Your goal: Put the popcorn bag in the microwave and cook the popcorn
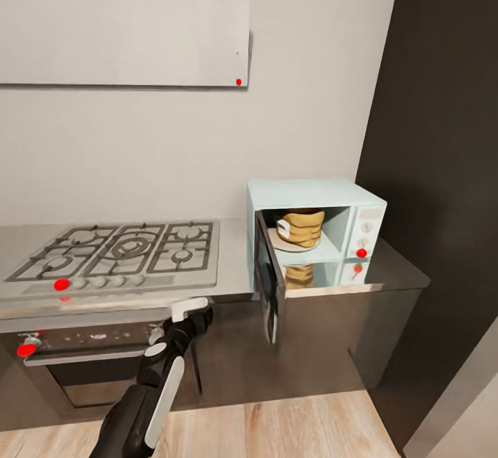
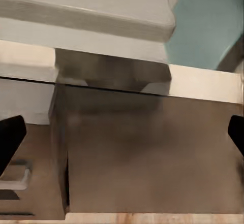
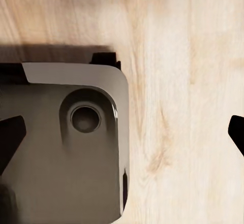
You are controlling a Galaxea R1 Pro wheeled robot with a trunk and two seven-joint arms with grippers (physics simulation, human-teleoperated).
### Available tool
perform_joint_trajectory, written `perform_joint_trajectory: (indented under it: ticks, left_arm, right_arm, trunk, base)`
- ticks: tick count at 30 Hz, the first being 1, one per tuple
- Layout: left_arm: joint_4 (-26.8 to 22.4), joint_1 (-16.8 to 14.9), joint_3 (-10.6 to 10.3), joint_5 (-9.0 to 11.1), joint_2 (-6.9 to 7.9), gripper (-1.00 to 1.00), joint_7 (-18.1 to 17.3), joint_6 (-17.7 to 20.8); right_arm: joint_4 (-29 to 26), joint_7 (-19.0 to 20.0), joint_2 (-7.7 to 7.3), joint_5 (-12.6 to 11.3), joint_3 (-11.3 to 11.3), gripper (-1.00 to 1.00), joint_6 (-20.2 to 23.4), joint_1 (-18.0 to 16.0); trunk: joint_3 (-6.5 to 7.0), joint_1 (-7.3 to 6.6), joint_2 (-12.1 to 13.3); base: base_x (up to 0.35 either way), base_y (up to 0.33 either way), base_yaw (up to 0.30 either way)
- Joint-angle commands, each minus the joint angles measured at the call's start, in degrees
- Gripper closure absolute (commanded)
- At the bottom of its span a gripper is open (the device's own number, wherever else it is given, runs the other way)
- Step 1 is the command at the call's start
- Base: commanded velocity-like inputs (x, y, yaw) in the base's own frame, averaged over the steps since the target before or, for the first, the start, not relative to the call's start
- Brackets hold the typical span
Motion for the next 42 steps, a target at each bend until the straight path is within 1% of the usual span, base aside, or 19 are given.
perform_joint_trajectory:
  ticks: [1,6,13,15,16,19,21,25,27,30,32,36,40,41,42]
  left_arm:
    - [-0.1,0.0,-0.2,0.6,0.03,-1.0,0.5,0.2]
    - [-0.1,0.0,-0.5,0.7,0.01,-1.0,0.3,0.2]
    - [-0.1,0.0,-0.7,0.7,0.05,-1.0,-0.1,0.0]
    - [-0.3,0.0,-1.9,0.7,0.2,-1.0,-0.1,0.0]
    - [-0.3,0.0,-3.5,0.7,0.46,-1.0,-0.1,0.1]
    - [-0.4,0.0,-4.9,0.7,0.8,-1.0,-0.4,0.1]
    - [-0.4,0.0,-5.1,0.8,0.94,-1.0,-2.0,0.1]
    - [-0.4,-0.1,-5.2,0.8,1.17,-1.0,-6.8,0.1]
    - [-0.4,-0.1,-5.2,0.8,1.23,-1.0,-8.5,0.0]
    - [-0.4,-0.1,-5.2,0.8,1.28,-1.0,-13.7,0.0]
    - [-0.3,-0.1,-5.2,0.8,1.28,-1.0,-15.2,0.0]
    - [-0.3,-0.1,-5.2,0.4,1.23,-1.0,-15.7,0.0]
    - [-0.6,0.0,-5.2,0.5,1.04,-1.0,-15.2,0.1]
    - [-0.7,0.0,-5.2,0.5,1.03,-1.0,-15.2,0.1]
    - [-0.7,0.0,-5.2,0.4,1.04,-1.0,-15.2,0.1]
  right_arm:
    - [0.1,0.1,-0.02,0.5,-0.5,-1.0,0.1,-0.1]
    - [0.1,0.1,0.02,0.5,-0.5,-1.0,0.1,-0.1]
    - [0.1,0.1,-0.02,0.5,-0.5,-1.0,0.1,-0.1]
    - [0.1,0.2,-0.02,0.5,-0.5,-1.0,0.1,-0.1]
    - [0.1,0.2,-0.04,0.5,-0.5,-1.0,0.1,-0.1]
    - [0.1,0.1,-0.09,0.5,-0.5,-1.0,0.1,-0.1]
    - [0.1,0.1,-0.09,0.5,-0.5,-1.0,0.1,-0.1]
    - [0.1,0.1,-0.1,0.5,-0.5,-1.0,0.1,-0.1]
    - [0.1,0.1,-0.1,0.5,-0.5,-1.0,0.1,-0.1]
    - [0.1,0.1,-0.1,0.5,-0.5,-1.0,0.1,-0.1]
    - [0.1,0.1,-0.1,0.5,-0.5,-1.0,0.1,-0.1]
    - [0.0,0.1,-0.16,0.5,-0.5,-1.0,0.1,-0.1]
    - [0.1,0.2,0.05,0.2,-0.6,-1.0,0.4,-0.1]
    - [0.1,0.2,0.06,-0.5,-0.6,-1.0,0.4,-0.1]
    - [0.1,0.3,0.07,-1.7,-0.6,-1.0,0.4,-0.1]
  trunk:
    - [-0.04,0.04,0.0]
    - [0.09,0.04,0.0]
    - [0.28,0.04,0.0]
    - [0.33,0.04,0.0]
    - [0.36,0.04,0.0]
    - [0.45,0.04,0.0]
    - [0.5,0.04,0.0]
    - [0.62,0.04,0.0]
    - [0.67,0.04,0.0]
    - [0.76,0.04,0.0]
    - [0.81,0.04,0.0]
    - [0.93,0.04,0.0]
    - [1.04,0.04,0.0]
    - [1.07,0.04,0.0]
    - [1.1,0.04,0.0]
  base:
    - [0.322,0.0,-0.165]
    - [0.27,0.0,-0.217]
    - [0.029,0.0,-0.232]
    - [0.001,0.0,-0.233]
    - [0.0,0.0,-0.232]
    - [0.0,0.0,-0.232]
    - [0.0,0.0,-0.233]
    - [0.0,0.0,-0.232]
    - [0.0,0.0,-0.232]
    - [0.0,0.0,-0.232]
    - [0.0,0.0,-0.232]
    - [0.0,0.0,-0.232]
    - [0.002,0.0,-0.232]
    - [0.061,0.0,-0.232]
    - [0.119,0.0,-0.233]
